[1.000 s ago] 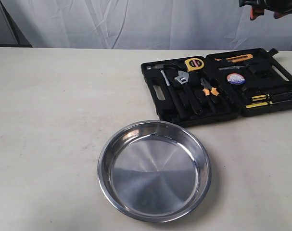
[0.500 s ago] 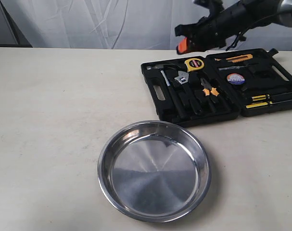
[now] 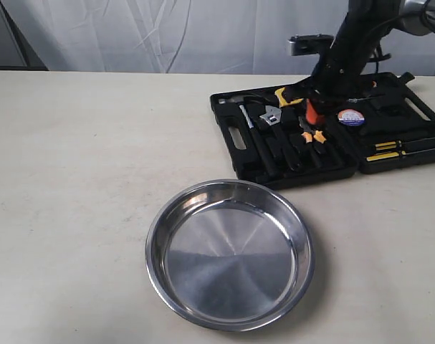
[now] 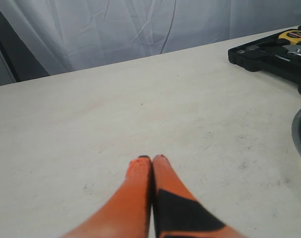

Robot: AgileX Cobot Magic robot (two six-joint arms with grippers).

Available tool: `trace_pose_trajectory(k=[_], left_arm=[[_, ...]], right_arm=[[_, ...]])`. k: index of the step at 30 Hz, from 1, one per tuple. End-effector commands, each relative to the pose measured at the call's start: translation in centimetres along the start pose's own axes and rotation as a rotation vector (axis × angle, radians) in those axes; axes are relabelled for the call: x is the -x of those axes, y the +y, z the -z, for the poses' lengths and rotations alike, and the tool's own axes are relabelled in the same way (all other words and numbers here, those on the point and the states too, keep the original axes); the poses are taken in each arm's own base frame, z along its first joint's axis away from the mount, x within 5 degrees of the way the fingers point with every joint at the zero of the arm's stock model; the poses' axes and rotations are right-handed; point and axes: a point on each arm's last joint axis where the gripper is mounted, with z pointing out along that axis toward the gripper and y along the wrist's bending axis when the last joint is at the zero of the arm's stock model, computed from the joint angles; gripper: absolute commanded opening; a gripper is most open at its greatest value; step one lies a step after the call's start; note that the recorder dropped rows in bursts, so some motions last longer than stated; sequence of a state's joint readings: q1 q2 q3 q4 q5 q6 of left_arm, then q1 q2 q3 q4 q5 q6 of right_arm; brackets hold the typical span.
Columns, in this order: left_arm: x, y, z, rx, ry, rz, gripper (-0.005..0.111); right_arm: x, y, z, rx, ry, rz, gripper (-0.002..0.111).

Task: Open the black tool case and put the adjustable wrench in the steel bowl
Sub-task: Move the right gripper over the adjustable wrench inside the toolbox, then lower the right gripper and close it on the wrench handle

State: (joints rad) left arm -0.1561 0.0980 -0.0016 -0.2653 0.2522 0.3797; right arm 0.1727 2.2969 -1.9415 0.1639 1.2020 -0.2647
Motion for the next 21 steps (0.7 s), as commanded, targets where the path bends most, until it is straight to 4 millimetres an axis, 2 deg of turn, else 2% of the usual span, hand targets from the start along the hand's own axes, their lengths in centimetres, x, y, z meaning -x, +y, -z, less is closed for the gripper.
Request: trace_pose_trajectory(k=[1, 3, 6, 9, 12, 19, 21], left_arm=[[0.1, 0.0, 0.0, -0.002, -0.016, 0.006, 0.0], [0.1, 0.0, 0.0, -0.002, -0.016, 0.006, 0.0], [0.1, 0.0, 0.0, -0.002, -0.016, 0.006, 0.0], [0.1, 0.0, 0.0, -0.002, -0.016, 0.006, 0.0], [0.1, 0.0, 0.0, -0.002, -0.016, 0.006, 0.0], [0.1, 0.0, 0.0, -0.002, -0.016, 0.006, 0.0], [0.1, 0.0, 0.0, -0.002, -0.016, 0.006, 0.0]], right_arm=[[2.1, -1.7, 1.8, -0.17, -0.262, -0.085, 0.001], [3.7, -1.2, 2.1, -0.127, -0.436, -0.093, 0.001], [4.5, 0.9, 2.3, 0.081, -0.523, -0.026, 0.001], [3.5, 3.8, 2.2, 0.364, -0.468, 0.281, 0.001], [1.7, 4.2, 1.6, 0.443, -0.25, 0.264, 0.001], [0.0, 0.3, 0.6, 0.012, -0.001, 0.117, 0.001], [0.6, -0.3, 0.6, -0.055, -0.067, 0.072, 0.001]])
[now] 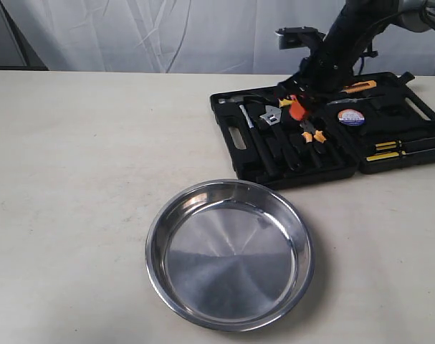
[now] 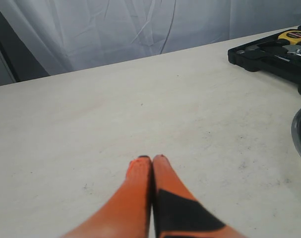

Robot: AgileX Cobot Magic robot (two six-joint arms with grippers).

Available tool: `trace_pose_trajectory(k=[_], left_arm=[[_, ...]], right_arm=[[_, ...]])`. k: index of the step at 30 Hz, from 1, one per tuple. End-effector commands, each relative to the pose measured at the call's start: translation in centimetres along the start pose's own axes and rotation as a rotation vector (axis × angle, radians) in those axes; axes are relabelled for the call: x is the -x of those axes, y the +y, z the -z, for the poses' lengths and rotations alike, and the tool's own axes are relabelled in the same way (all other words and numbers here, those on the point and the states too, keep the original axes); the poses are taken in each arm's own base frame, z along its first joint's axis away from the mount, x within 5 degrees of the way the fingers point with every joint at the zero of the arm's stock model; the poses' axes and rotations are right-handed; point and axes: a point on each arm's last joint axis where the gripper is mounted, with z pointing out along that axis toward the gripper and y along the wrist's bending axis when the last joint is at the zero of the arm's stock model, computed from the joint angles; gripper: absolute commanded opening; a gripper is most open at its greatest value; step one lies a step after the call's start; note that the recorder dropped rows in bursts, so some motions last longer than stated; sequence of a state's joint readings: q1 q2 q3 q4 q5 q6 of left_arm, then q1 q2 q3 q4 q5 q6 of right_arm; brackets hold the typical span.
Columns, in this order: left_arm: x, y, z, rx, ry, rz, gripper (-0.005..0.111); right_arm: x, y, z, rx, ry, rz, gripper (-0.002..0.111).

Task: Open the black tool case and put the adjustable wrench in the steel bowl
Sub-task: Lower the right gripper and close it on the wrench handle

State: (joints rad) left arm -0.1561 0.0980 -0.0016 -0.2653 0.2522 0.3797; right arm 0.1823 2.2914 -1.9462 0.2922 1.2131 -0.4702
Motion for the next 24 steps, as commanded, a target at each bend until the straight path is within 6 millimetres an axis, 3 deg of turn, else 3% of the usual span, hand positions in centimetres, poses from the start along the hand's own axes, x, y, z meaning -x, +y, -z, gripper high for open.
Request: trace_pose_trajectory(k=[1, 5, 9, 12, 15, 20, 24], left_arm=[[0.1, 0.0, 0.0, -0.002, -0.016, 0.006, 0.0], [0.1, 0.0, 0.0, -0.002, -0.016, 0.006, 0.0], [0.1, 0.0, 0.0, -0.002, -0.016, 0.006, 0.0], [0.1, 0.0, 0.0, -0.002, -0.016, 0.006, 0.0], [0.1, 0.0, 0.0, -0.002, -0.016, 0.006, 0.0], [0.1, 0.0, 0.0, -0.002, -0.016, 0.006, 0.0], [0.1, 0.0, 0.0, -0.002, -0.016, 0.006, 0.0]], right_arm=[[0.5, -2.0, 0.5, -0.185, -0.081, -0.103, 0.001], [1.8, 0.0, -0.2, 0.025, -0.186, -0.146, 0.001], [2.2, 1.5, -2.1, 0.031, -0.152, -0.108, 0.006], [2.5, 2.3, -3.9, -0.014, -0.128, -0.067, 0.037], [2.9, 2.2, -4.1, -0.061, -0.16, -0.09, 0.058], [2.7, 1.2, -4.4, -0.146, -0.151, -0.11, 0.055], [2.1, 0.7, -6.9, -0.132, -0.09, -0.152, 0.054]])
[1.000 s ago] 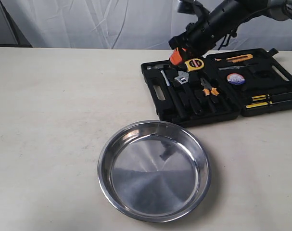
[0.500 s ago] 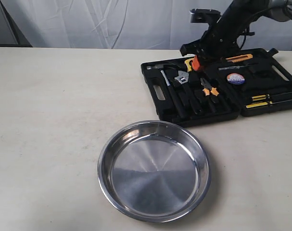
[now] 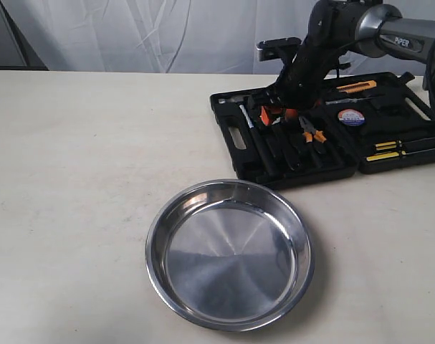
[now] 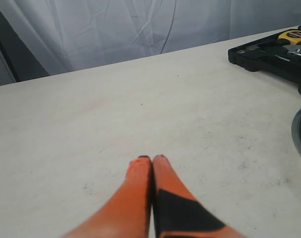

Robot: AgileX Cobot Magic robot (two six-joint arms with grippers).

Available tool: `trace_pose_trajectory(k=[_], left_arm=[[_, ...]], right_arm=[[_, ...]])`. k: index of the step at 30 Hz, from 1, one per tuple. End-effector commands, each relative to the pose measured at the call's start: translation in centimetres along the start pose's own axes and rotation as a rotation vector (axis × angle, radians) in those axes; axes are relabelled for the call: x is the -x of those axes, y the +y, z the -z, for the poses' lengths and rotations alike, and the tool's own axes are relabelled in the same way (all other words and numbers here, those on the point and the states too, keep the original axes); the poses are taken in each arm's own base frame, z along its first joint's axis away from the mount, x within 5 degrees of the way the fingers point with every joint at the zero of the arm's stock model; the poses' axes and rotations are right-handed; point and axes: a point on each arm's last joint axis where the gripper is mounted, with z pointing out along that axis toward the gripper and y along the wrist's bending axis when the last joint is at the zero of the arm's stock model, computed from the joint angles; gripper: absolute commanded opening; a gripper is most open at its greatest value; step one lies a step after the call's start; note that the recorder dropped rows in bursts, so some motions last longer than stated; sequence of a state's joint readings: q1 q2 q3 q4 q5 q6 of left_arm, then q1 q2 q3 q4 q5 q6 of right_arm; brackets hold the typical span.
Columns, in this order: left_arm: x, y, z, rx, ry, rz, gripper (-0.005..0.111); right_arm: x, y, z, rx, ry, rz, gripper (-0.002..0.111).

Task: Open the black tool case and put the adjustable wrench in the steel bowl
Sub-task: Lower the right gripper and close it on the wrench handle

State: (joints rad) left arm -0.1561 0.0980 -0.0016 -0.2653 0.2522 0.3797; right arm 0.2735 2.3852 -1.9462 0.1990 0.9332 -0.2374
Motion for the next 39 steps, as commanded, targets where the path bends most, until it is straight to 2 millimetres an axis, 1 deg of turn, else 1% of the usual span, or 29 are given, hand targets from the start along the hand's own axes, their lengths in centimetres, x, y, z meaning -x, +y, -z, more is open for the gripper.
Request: trace_pose_trajectory(k=[1, 3, 5, 6, 9, 11, 12, 15, 16, 19, 20, 24, 26, 33, 36, 39], left_arm=[[0.1, 0.0, 0.0, -0.002, -0.016, 0.006, 0.0], [0.1, 0.0, 0.0, -0.002, -0.016, 0.006, 0.0], [0.1, 0.0, 0.0, -0.002, -0.016, 0.006, 0.0], [0.1, 0.0, 0.0, -0.002, -0.016, 0.006, 0.0], [0.1, 0.0, 0.0, -0.002, -0.016, 0.006, 0.0], [0.1, 0.0, 0.0, -0.002, -0.016, 0.006, 0.0], [0.1, 0.0, 0.0, -0.002, -0.016, 0.006, 0.0], [0.1, 0.0, 0.0, -0.002, -0.016, 0.006, 0.0], [0.1, 0.0, 0.0, -0.002, -0.016, 0.006, 0.0], [0.1, 0.0, 0.0, -0.002, -0.016, 0.006, 0.0], [0.1, 0.0, 0.0, -0.002, -0.016, 0.006, 0.0], [0.1, 0.0, 0.0, -0.002, -0.016, 0.006, 0.0], [0.1, 0.0, 0.0, -0.002, -0.016, 0.006, 0.0], [0.1, 0.0, 0.0, -0.002, -0.016, 0.006, 0.0], [0.1, 0.0, 0.0, -0.002, -0.016, 0.006, 0.0], [0.1, 0.0, 0.0, -0.002, -0.016, 0.006, 0.0]], right_arm=[[-0.7, -0.6, -2.0, -0.006, 0.051, -0.039, 0.054], [-1.0, -0.7, -2.9, -0.005, 0.067, -0.042, 0.051], [-1.3, -0.8, -3.5, -0.003, 0.081, -0.044, 0.037], [-1.4, -0.7, -3.9, -0.001, 0.093, -0.043, 0.026], [-1.9, -0.8, -4.6, 0.007, 0.133, -0.039, 0.01], [-2.3, -0.8, -5.2, 0.012, 0.163, -0.039, 0.001], [-2.4, -0.8, -5.3, 0.014, 0.169, -0.03, -0.001], [-2.4, -0.6, -5.3, 0.042, 0.17, -0.03, -0.001], [-2.3, -0.4, -5.1, 0.058, 0.16, -0.032, -0.001], [-1.4, 0.1, -3.8, 0.097, 0.094, -0.034, -0.001], [-0.8, 0.3, -2.9, 0.1, 0.053, -0.039, -0.001], [0.4, 0.5, -0.4, 0.085, -0.045, -0.034, -0.001], [0.8, 0.5, 0.5, 0.078, -0.076, -0.034, -0.001], [1.2, 0.7, 2.0, 0.078, -0.113, -0.03, -0.001], [1.6, 0.8, 3.4, 0.067, -0.147, -0.02, -0.001], [1.5, 0.7, 3.9, 0.044, -0.138, 0.001, -0.001]])
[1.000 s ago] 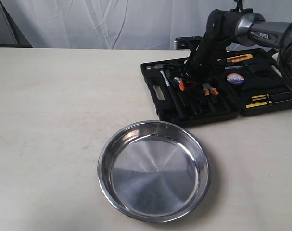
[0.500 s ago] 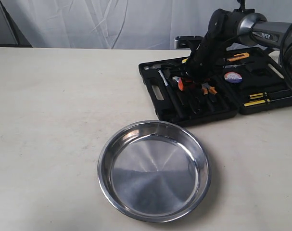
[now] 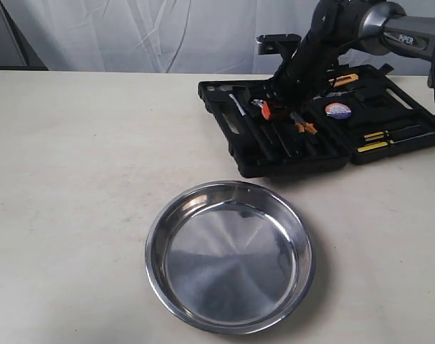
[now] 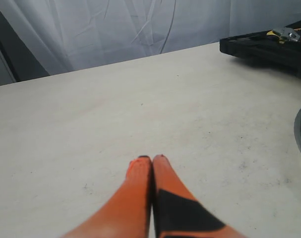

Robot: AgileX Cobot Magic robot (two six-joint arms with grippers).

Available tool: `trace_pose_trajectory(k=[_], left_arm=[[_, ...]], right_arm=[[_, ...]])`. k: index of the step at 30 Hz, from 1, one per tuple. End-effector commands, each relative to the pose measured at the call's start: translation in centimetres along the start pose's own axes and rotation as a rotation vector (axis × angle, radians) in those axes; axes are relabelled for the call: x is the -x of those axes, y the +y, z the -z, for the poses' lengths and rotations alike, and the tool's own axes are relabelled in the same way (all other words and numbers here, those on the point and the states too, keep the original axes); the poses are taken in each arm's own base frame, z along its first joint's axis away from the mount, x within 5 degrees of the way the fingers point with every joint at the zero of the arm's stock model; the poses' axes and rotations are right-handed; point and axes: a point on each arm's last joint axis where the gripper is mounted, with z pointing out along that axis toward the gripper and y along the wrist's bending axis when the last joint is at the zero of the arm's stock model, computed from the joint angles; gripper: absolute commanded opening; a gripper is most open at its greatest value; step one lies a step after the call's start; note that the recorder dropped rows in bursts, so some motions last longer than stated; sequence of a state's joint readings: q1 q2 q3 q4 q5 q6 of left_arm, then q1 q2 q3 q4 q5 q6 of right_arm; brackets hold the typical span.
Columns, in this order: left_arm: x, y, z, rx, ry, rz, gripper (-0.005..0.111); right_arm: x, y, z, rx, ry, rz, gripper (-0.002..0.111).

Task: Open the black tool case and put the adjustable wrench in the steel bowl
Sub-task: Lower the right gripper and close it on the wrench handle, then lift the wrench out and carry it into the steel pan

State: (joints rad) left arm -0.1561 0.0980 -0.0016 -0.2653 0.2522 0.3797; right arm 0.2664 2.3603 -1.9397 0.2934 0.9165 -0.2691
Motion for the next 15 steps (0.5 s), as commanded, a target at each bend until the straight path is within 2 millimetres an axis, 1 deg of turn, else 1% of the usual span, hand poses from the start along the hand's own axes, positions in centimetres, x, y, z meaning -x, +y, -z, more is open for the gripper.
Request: trace_pose_trajectory(k=[1, 7, 10, 12, 13, 15], left_arm=[[0.1, 0.0, 0.0, -0.002, -0.016, 0.006, 0.0], [0.1, 0.0, 0.0, -0.002, -0.016, 0.006, 0.0], [0.1, 0.0, 0.0, -0.002, -0.016, 0.006, 0.0], [0.1, 0.0, 0.0, -0.002, -0.016, 0.006, 0.0], [0.1, 0.0, 0.0, -0.002, -0.016, 0.006, 0.0], [0.1, 0.0, 0.0, -0.002, -0.016, 0.006, 0.0]], right_arm=[[1.1, 0.4, 2.7, -0.024, -0.072, 0.038, -0.001], [0.8, 0.4, 2.7, -0.029, -0.04, 0.048, -0.001], [0.5, 0.7, 3.2, -0.011, -0.005, 0.046, -0.001], [0.3, 1.1, 4.1, 0.013, 0.023, 0.055, -0.001], [0.2, 1.5, 5.1, 0.023, 0.038, 0.072, -0.001], [0.0, 2.0, 6.4, 0.042, 0.048, 0.084, -0.001]])
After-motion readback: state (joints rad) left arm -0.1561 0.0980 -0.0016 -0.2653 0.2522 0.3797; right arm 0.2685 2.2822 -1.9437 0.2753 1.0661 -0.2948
